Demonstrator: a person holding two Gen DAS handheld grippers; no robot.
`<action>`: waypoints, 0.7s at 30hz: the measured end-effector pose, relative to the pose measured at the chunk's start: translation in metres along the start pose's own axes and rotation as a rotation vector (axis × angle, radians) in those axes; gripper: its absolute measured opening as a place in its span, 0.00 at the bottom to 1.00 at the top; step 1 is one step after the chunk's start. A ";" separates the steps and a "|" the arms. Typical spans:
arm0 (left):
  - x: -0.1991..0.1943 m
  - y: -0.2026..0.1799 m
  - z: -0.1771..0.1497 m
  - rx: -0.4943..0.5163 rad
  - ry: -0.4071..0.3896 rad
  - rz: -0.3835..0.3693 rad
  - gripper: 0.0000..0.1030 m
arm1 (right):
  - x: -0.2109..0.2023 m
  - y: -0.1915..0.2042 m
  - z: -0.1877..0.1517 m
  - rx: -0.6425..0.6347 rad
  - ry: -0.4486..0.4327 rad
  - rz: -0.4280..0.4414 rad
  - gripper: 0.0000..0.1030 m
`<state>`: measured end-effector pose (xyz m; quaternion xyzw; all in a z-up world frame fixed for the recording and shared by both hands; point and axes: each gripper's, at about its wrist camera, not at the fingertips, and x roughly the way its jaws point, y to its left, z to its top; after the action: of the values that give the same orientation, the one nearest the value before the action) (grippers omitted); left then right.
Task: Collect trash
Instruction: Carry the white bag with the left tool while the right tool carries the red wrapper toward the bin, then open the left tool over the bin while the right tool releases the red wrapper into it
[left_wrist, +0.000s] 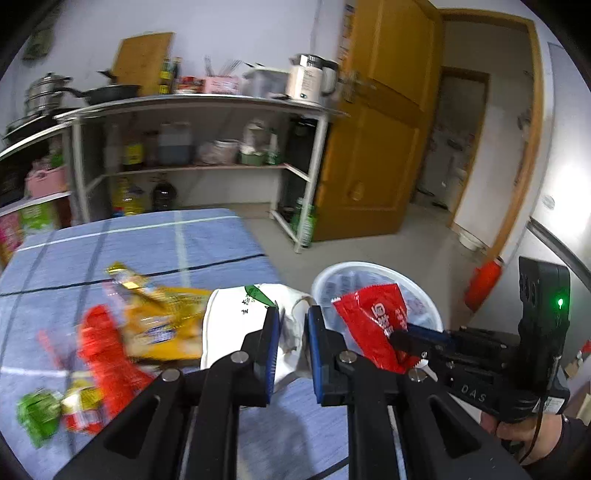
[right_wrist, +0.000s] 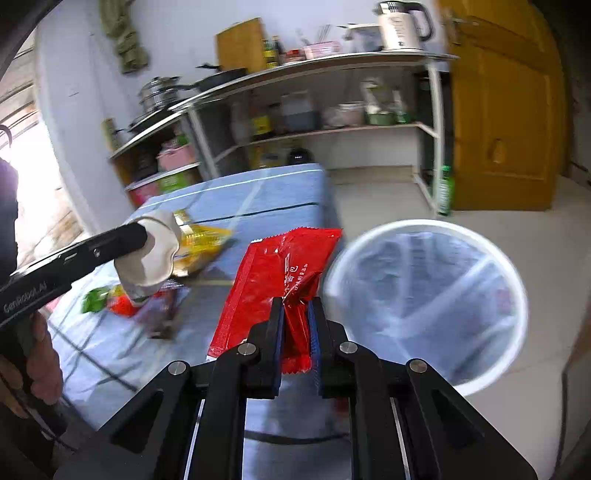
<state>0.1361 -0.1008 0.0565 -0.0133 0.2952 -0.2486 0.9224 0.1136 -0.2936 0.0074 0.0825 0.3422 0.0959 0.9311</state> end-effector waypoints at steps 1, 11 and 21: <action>0.009 -0.007 0.001 0.009 0.012 -0.014 0.16 | -0.001 -0.010 0.001 0.014 -0.001 -0.016 0.12; 0.086 -0.060 0.008 0.069 0.121 -0.130 0.16 | 0.004 -0.089 0.000 0.136 0.007 -0.135 0.13; 0.139 -0.097 0.003 0.112 0.228 -0.190 0.17 | 0.029 -0.128 -0.013 0.247 0.095 -0.187 0.13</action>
<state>0.1917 -0.2506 0.0008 0.0385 0.3811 -0.3505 0.8546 0.1422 -0.4097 -0.0489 0.1594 0.4010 -0.0302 0.9016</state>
